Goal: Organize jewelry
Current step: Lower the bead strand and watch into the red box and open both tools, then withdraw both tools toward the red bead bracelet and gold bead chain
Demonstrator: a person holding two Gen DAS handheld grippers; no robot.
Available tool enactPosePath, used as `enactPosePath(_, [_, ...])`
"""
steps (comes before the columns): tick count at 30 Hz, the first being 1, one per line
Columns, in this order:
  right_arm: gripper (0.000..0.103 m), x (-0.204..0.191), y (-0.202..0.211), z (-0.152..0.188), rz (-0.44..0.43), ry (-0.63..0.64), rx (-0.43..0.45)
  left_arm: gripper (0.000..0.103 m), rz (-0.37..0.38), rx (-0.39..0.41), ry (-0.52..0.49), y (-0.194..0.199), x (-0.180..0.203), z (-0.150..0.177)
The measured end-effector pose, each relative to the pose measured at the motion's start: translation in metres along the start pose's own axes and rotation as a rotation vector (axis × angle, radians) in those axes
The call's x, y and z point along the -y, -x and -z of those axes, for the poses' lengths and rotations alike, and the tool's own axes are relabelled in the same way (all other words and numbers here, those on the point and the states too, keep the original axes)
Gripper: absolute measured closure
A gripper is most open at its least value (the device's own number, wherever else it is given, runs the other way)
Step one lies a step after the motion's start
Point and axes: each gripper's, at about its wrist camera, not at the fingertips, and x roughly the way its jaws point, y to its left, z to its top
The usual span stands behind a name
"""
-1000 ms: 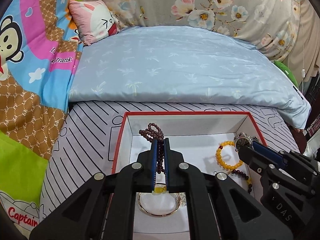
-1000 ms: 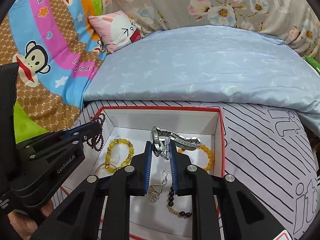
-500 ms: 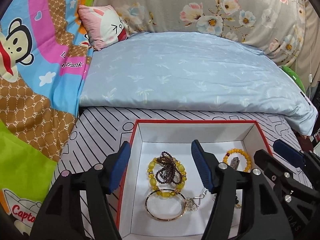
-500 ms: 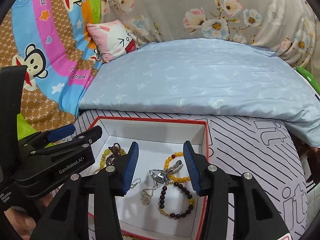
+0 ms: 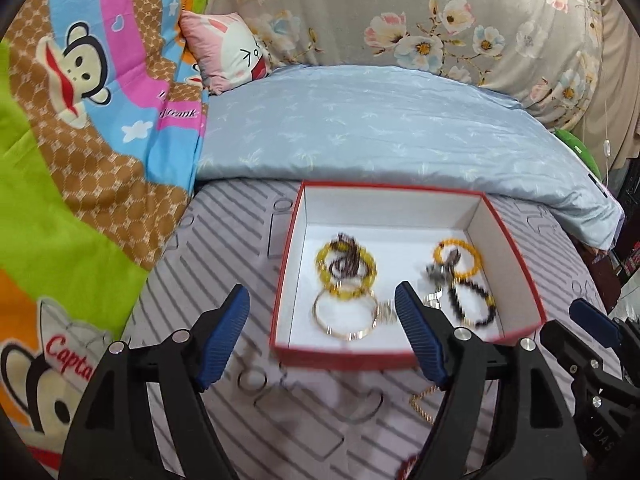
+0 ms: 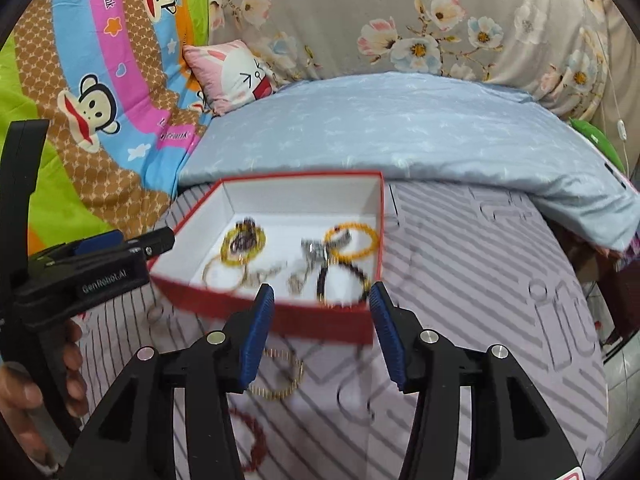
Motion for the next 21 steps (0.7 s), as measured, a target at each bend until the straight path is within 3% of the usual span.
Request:
enactPosePath(13, [0.053,0.013,0.03,0.09,0.044,-0.068,-0.086,0.026,0.071,-0.162,0.013,0.021,0.02,0.109])
enactPosePath(18, [0.053,0.02,0.032,0.11,0.032,-0.119,-0.118,0.026,0.086,-0.202,0.02,0.016,0.031,0.128])
enactPosePath(21, [0.053,0.02,0.032,0.118,0.027,-0.124,-0.132,0.028,0.046,-0.181,-0.005,0.013,0.038,0.13])
